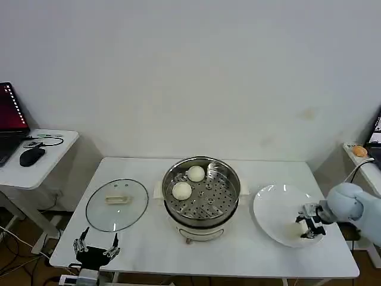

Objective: Take steamed baozi put them in steamer then cover it.

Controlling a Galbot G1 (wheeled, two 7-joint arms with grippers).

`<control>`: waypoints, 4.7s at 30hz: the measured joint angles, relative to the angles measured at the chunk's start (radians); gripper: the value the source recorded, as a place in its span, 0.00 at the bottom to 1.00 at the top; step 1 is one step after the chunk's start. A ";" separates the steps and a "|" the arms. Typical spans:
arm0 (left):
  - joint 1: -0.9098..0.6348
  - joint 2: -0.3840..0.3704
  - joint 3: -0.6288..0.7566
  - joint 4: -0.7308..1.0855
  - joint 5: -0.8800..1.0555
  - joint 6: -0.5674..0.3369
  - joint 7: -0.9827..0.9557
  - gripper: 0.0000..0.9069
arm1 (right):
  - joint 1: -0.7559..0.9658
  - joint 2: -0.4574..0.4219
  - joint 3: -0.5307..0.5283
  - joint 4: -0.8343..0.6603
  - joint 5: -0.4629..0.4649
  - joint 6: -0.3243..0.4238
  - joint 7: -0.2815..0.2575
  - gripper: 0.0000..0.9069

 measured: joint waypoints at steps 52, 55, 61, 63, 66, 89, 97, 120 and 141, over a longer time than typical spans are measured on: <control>0.031 -0.047 -0.072 -0.054 -0.045 -0.006 -0.007 1.00 | 0.725 0.624 -0.562 0.118 0.070 0.397 -0.042 0.70; 0.029 -0.046 -0.073 -0.054 -0.046 -0.006 -0.007 1.00 | 0.719 0.628 -0.572 0.119 0.052 0.413 -0.041 0.70; 0.025 -0.047 -0.070 -0.053 -0.046 -0.006 -0.007 1.00 | 0.708 0.644 -0.585 0.110 0.026 0.442 -0.038 0.70; 0.026 -0.047 -0.070 -0.053 -0.046 -0.006 -0.007 1.00 | 0.704 0.647 -0.589 0.105 0.020 0.450 -0.038 0.72; 0.026 -0.047 -0.071 -0.053 -0.046 -0.006 -0.007 1.00 | 0.699 0.650 -0.598 0.103 0.011 0.457 -0.039 0.74; 0.004 -0.026 -0.066 -0.050 -0.058 0.001 -0.002 1.00 | 0.758 0.591 -0.523 -0.001 0.033 0.446 -0.051 1.00; -0.018 -0.003 -0.050 -0.051 -0.068 0.003 0.001 1.00 | 0.800 0.469 -0.524 -0.063 0.052 0.328 -0.067 1.00; -0.042 0.018 -0.013 -0.030 -0.062 0.005 0.006 1.00 | 0.483 0.043 -0.319 -0.106 -0.059 0.185 -0.059 1.00; -0.031 0.015 -0.019 -0.020 -0.055 0.004 0.006 1.00 | 0.043 0.076 0.048 -0.265 -0.163 0.151 -0.031 1.00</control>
